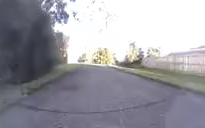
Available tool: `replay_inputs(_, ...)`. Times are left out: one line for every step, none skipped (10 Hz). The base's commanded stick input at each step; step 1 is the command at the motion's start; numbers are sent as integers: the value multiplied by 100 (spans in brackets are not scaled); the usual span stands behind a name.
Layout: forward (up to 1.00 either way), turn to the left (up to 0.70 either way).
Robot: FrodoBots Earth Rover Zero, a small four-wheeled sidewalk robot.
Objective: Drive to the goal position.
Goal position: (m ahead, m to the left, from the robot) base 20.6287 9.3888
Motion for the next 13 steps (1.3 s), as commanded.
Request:
replay_inputs(100, 0)
replay_inputs(100, 0)
replay_inputs(100, 0)
replay_inputs(100, 0)
replay_inputs(100, 0)
replay_inputs(100, 0)
replay_inputs(100, 0)
replay_inputs(100, 0)
replay_inputs(100, 0)
replay_inputs(100, 0)
replay_inputs(100, 0)
replay_inputs(100, 0)
replay_inputs(100, 0)
